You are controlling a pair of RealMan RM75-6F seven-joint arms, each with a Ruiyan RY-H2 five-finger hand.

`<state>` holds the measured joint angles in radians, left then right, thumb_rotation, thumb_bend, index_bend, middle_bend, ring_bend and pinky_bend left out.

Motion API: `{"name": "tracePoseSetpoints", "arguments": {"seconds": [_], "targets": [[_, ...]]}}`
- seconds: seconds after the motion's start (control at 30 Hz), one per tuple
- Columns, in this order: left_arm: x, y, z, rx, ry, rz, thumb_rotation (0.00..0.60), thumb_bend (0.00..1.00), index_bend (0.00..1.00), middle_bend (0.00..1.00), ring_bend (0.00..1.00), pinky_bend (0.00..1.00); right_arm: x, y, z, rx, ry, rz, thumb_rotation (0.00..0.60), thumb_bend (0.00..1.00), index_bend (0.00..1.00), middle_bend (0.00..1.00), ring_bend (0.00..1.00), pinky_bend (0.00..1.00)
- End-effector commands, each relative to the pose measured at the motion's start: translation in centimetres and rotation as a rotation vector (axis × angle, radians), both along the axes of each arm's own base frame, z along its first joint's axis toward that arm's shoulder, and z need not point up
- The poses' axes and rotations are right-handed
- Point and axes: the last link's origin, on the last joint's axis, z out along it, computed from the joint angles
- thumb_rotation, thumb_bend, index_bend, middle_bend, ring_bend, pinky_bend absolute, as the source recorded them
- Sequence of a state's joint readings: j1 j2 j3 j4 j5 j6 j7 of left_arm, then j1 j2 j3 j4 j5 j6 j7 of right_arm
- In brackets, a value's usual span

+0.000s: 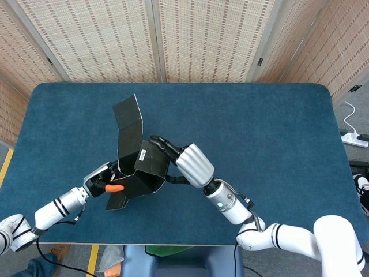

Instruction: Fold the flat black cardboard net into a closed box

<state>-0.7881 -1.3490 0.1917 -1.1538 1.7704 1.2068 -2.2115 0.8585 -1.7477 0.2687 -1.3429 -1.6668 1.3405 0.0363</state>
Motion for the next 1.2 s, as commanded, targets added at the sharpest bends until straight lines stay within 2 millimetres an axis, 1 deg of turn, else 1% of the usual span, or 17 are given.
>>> {"name": "tracePoseSetpoints", "arguments": {"seconds": [0.03,0.37,0.6,0.87,1.07,1.2], "targets": [[-0.6,0.1,-0.5,0.036,0.079,-0.04,0.6,0.16,0.31,0.3,0.45,0.55,0.4,0.2,-0.2,-0.005,0.045,0.03,0.6,0.06,0.0,0.14,0.69,1.0],[-1.1,0.3,-1.7,0.123,0.259,-0.119,0.6,0.16,0.31,0.3,0.45,0.55,0.7,1.0,-1.1,-0.071,0.251,0.112,0.6,0.05,0.0,0.15,0.7,1.0],[-0.7,0.2,-2.5,0.166,0.347,-0.174,0.6,0.16,0.31,0.3,0.45,0.55,0.1,1.3,-2.4,-0.118,0.388,0.161,0.6,0.05,0.02,0.16,0.71,1.0],[0.1,0.0,-3.6,0.192,0.414,-0.224,0.6,0.16,0.31,0.3,0.45,0.55,-0.3,1.6,-4.1,-0.129,0.444,0.189,0.6,0.05,0.02,0.16,0.71,1.0],[0.2,-0.1,-4.7,0.226,0.489,-0.263,0.6,0.16,0.31,0.3,0.45,0.55,-1.2,1.9,-5.7,-0.13,0.485,0.204,0.6,0.05,0.02,0.17,0.71,1.0],[0.1,-0.1,-5.4,0.268,0.549,-0.293,0.6,0.16,0.31,0.3,0.45,0.54,-2.0,2.1,-6.6,-0.124,0.512,0.208,0.6,0.05,0.05,0.19,0.72,1.0]]}}
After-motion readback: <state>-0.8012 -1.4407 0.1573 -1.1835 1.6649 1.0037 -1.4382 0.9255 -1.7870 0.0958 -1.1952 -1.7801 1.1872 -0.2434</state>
